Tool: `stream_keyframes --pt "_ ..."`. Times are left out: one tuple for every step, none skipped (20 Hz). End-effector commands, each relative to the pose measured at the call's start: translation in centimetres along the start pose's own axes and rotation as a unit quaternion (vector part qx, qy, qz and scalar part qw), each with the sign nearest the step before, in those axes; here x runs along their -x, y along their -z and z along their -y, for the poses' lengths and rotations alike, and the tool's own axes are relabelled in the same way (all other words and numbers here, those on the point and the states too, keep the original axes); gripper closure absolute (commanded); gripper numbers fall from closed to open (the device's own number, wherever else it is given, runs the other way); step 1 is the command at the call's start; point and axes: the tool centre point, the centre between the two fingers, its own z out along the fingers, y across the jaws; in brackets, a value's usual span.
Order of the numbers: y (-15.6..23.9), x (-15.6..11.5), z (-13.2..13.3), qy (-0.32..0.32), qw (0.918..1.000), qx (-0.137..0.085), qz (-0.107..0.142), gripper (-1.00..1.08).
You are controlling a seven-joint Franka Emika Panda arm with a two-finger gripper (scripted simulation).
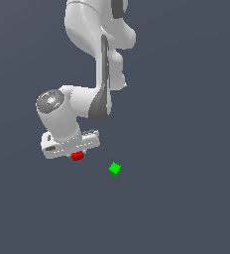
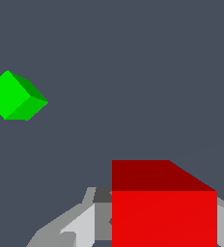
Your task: Stack the red cube on top of the green cube.
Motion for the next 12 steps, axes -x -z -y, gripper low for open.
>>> stream_keyframes --pt "0.6 0.0 0.0 0.000 1.0000 0.000 0.000 1.08" --pt "0.6 -0.1 0.0 0.000 1.0000 0.000 0.000 1.08" --pt "0.7 -0.1 0.0 0.000 1.0000 0.000 0.000 1.08" --pt "0.5 -0.1 0.0 0.000 1.0000 0.000 0.000 1.08" --pt "0.5 -0.1 0.0 0.000 1.0000 0.000 0.000 1.08" --pt "0.5 -0.1 0.1 0.000 1.0000 0.000 0.000 1.08" --pt "0.4 -0.2 0.3 0.000 1.0000 0.000 0.000 1.08" --pt "0.3 -0.4 0.6 0.000 1.0000 0.000 0.000 1.08" --pt "0.1 -0.6 1.0 0.000 1.0000 0.000 0.000 1.08" --pt "0.0 -0.8 1.4 0.000 1.0000 0.000 0.000 1.08" --pt "-0.3 -1.1 2.0 0.000 1.0000 0.000 0.000 1.08" --pt "-0.5 -1.4 2.6 0.000 1.0000 0.000 0.000 1.08"
